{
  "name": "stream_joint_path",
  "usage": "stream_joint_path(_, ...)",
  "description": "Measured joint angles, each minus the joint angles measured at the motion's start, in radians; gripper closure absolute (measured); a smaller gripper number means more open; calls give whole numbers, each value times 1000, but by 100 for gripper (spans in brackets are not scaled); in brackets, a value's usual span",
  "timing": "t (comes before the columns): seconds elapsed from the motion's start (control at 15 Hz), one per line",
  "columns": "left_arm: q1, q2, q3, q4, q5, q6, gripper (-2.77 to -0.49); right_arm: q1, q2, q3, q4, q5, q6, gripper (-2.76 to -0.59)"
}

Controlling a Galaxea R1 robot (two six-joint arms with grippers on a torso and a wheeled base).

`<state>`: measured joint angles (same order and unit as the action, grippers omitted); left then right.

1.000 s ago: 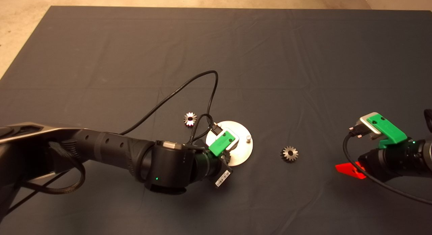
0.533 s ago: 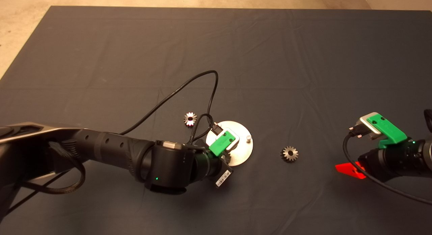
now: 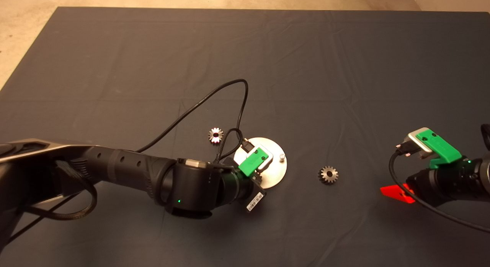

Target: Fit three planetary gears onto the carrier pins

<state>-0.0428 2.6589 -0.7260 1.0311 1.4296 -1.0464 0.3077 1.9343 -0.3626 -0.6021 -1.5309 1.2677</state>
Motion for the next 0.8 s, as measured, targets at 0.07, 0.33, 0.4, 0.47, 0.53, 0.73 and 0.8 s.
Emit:
stream_joint_path(0.07,-19,-3,4,-32,0,4,-120,0,0,0,0,0,0,-273)
stream_joint_path(0.33,-128,-25,12,-153,0,16,-133,0,1,0,0,0,0,-273)
stream_joint_path(0.4,-144,-34,14,-166,0,17,-133,0,1,0,0,0,0,-273)
stream_joint_path(0.47,-155,-43,15,-175,0,19,-144,0,2,0,0,0,0,-273)
stream_joint_path(0.53,-167,-48,16,-182,1,20,-149,0,2,0,0,0,0,-273)
stream_joint_path(0.73,-196,-59,14,-207,1,70,-152,0,2,0,0,0,0,-273)
stream_joint_path(0.8,-196,-61,1,-217,0,94,-162,0,3,0,0,0,0,-273)
